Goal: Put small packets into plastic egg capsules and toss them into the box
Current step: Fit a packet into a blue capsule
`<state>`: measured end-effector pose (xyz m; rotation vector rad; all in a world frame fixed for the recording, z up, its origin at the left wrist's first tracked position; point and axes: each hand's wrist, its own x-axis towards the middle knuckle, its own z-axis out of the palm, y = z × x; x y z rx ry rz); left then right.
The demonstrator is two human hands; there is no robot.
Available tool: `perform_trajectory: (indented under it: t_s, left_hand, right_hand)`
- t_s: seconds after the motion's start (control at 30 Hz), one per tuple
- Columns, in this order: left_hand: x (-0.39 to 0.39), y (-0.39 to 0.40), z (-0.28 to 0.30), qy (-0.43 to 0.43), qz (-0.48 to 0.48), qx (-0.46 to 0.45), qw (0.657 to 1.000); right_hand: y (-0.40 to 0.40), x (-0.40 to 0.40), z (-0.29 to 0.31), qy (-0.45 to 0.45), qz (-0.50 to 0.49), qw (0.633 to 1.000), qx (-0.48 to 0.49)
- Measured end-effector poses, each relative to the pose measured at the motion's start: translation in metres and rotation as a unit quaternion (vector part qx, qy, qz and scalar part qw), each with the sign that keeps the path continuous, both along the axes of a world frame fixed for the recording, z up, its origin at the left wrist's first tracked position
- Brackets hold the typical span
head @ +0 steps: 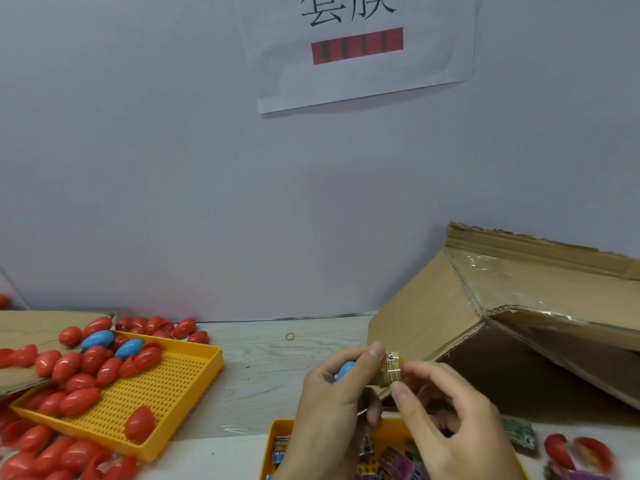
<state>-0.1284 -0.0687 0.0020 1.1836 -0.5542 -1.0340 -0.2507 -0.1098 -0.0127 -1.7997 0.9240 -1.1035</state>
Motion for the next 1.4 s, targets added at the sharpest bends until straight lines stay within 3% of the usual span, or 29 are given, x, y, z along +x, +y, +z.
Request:
perform_trajectory:
  t_s: [0.27, 0.37, 0.53, 0.83, 1.03, 1.13, 1.27, 1.4]
  left_hand:
    - [0.000, -0.002, -0.002, 0.009, -0.027, 0.007, 1.000]
    - [-0.001, -0.002, -0.003, 0.010, -0.029, 0.004, 1.000]
    - [0.007, -0.001, -0.002, -0.003, 0.046, 0.018, 0.999]
    - [0.003, 0.003, 0.027, -0.233, 0.075, 0.062, 0.968]
    - [-0.005, 0.010, 0.028, -0.327, 0.059, 0.139, 0.933]
    - [-0.008, 0.019, 0.020, -0.301, 0.068, 0.141, 0.941]
    - [-0.011, 0.026, 0.008, -0.173, 0.049, 0.102, 0.978]
    - [-0.005, 0.027, 0.000, -0.146, 0.021, 0.094, 0.985]
  right_hand:
    - [-0.003, 0.002, -0.007, -0.015, -0.040, 0.998, -0.044]
    - [-0.009, 0.000, -0.009, -0.070, -0.052, 0.996, 0.011]
    - [-0.017, -0.005, -0.009, -0.131, -0.063, 0.984, 0.107]
    - [-0.016, -0.004, -0.007, -0.105, -0.051, 0.985, 0.131]
    - [-0.013, -0.006, 0.000, -0.075, 0.022, 0.987, 0.142]
    - [-0.009, -0.005, 0.003, -0.067, 0.063, 0.980, 0.174]
    - [-0.008, -0.006, 0.007, -0.092, 0.113, 0.967, 0.210]
    - [-0.010, -0.008, 0.008, -0.104, 0.169, 0.952, 0.232]
